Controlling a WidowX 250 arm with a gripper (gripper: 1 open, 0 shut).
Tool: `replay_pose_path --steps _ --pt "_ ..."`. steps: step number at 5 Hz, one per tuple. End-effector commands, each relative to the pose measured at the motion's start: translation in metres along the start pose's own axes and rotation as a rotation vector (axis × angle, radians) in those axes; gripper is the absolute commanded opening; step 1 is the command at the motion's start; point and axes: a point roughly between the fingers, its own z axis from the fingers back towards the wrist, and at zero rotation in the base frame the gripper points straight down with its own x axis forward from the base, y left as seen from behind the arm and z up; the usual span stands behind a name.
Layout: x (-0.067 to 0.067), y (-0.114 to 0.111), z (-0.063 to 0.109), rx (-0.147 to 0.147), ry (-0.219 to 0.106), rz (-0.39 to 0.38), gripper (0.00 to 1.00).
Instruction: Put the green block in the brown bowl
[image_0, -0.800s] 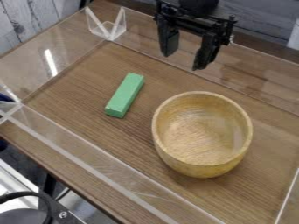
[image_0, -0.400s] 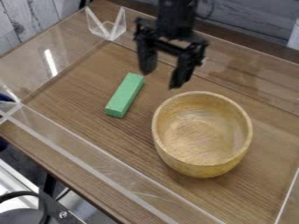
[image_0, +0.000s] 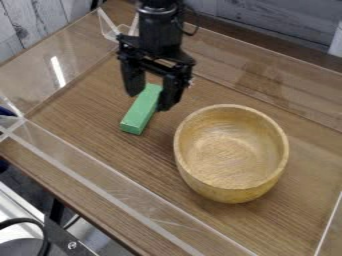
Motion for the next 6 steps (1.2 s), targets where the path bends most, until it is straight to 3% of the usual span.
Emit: replay_pose_path --steps 1,3,6 --pt "0.006 0.007 0.006 0.017 -0.047 0.002 1.0" --pt "0.013 0.008 -0.011 0.021 -0.025 0.004 1.0" --pt "0.025 0.009 -0.021 0.02 -0.043 0.0 1.0"
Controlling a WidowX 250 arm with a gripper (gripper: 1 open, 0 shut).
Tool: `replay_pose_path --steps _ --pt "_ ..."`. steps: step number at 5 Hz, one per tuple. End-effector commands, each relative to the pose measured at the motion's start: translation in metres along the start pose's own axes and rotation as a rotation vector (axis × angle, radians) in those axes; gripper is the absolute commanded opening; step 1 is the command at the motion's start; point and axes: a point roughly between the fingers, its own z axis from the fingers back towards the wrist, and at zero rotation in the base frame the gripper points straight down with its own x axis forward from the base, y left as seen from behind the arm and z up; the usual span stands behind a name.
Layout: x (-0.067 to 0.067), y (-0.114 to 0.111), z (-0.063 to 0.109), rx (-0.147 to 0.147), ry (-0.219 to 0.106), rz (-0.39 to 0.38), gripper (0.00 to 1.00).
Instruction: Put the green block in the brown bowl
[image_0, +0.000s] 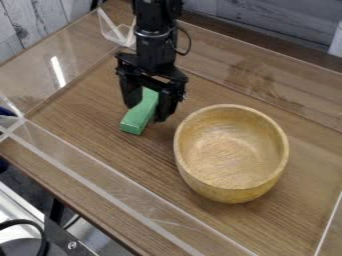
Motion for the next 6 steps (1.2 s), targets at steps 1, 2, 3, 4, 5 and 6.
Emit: replay_pose_path --steps 1,2,3,4,5,6 --pt "0.0109 0.0035 0.0145 0.007 -0.063 0.004 1.0" --pt "0.0133 0.0039 0.0167 0.002 -0.075 0.002 1.0" --pt "0.0141 0.0041 0.0201 -0.001 -0.087 0.003 1.0" --pt "0.0148 0.0049 0.0214 -0.004 -0.096 0.005 1.0" --pt "0.0155 0.0058 0.0228 -0.006 -0.104 0.008 1.0" --pt "0.0165 0.0065 0.0234 -0.008 -0.111 0.01 1.0"
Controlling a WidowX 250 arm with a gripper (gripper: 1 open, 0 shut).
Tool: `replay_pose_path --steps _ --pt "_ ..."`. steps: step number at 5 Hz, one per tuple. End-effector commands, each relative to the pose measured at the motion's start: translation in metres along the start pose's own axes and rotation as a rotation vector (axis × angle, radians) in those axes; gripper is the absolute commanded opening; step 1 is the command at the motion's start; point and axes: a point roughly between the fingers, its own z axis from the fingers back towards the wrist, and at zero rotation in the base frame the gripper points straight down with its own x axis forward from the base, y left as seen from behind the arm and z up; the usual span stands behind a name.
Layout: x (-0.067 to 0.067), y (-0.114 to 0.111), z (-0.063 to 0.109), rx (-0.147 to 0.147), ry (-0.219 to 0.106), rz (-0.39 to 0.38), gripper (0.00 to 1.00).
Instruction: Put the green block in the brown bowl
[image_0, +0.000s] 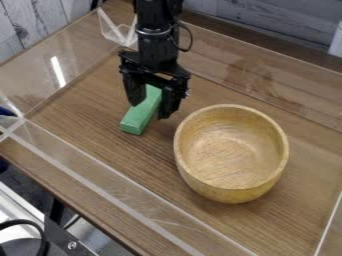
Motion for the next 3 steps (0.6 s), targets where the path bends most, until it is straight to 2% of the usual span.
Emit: replay_pose_path --steps 1,3 --pt "0.0108 0.0067 0.0198 0.015 -0.08 0.011 1.0" --pt "0.0127 0.0083 0.0181 0.015 -0.088 0.018 1.0"
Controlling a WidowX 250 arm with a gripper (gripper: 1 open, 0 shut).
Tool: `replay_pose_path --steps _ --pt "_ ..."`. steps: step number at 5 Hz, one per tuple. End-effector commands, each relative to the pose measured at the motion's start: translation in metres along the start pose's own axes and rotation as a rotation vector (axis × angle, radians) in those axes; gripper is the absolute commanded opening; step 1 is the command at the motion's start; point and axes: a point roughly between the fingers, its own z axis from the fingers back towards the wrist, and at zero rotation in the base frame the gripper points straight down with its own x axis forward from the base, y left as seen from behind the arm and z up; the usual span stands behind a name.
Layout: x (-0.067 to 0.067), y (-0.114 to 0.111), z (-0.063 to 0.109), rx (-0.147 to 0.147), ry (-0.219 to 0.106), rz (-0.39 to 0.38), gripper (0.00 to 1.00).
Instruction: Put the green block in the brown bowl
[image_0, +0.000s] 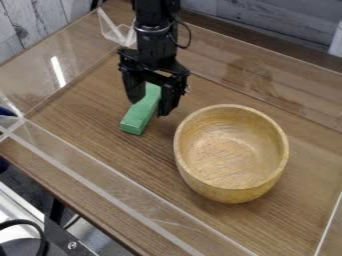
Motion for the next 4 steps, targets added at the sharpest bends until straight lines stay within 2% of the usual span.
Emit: replay_pose_path --steps 1,3,4 --pt "0.01 0.006 0.016 0.014 -0.067 0.011 1.0" --pt "0.011 0.013 -0.001 0.023 -0.039 0.025 1.0" --pt "0.012 0.014 -0.007 0.022 -0.032 0.03 0.0"
